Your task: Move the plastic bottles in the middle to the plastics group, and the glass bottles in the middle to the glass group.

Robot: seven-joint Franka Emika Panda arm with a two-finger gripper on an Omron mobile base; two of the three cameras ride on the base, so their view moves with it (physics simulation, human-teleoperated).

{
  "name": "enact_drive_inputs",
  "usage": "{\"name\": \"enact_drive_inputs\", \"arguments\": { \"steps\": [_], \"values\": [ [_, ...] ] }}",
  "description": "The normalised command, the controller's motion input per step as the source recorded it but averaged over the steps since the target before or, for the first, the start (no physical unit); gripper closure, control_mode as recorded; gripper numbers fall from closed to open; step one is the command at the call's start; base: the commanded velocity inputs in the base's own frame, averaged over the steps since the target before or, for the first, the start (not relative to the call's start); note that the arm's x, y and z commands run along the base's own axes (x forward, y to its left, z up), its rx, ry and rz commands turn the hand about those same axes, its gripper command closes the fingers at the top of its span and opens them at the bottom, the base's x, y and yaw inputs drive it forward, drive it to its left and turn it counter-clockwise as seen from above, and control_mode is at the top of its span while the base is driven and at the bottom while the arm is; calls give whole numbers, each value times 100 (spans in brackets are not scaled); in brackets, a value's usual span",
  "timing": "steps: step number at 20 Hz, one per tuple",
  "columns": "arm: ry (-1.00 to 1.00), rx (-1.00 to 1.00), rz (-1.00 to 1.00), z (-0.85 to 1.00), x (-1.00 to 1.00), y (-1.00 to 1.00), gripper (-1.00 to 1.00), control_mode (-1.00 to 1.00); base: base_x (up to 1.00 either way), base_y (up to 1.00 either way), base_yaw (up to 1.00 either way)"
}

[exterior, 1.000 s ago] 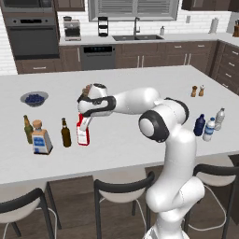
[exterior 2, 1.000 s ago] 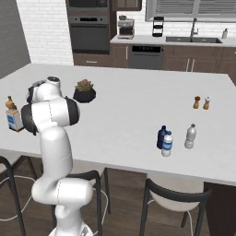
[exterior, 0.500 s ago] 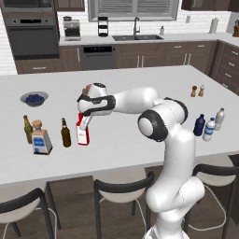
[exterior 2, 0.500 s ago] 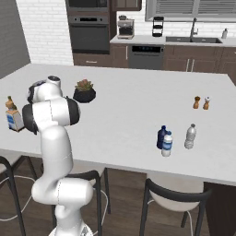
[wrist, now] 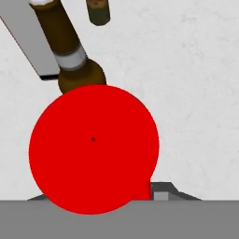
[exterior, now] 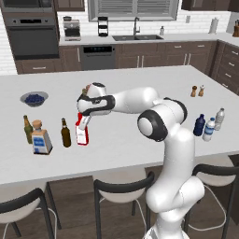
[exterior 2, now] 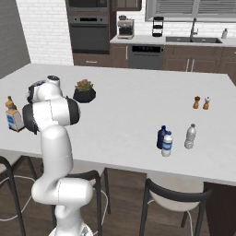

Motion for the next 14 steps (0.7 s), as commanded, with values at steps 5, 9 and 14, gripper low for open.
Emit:
{"name": "enact_drive_inputs", "arguments": {
  "steps": [5, 9, 14],
  "values": [
    [0, 0, 0, 0, 0, 0, -100, -100, 0, 0, 0],
    [0, 0, 0, 0, 0, 0, -100, -100, 0, 0, 0],
    [0, 0, 0, 0, 0, 0, -100, -100, 0, 0, 0]
  ]
}}
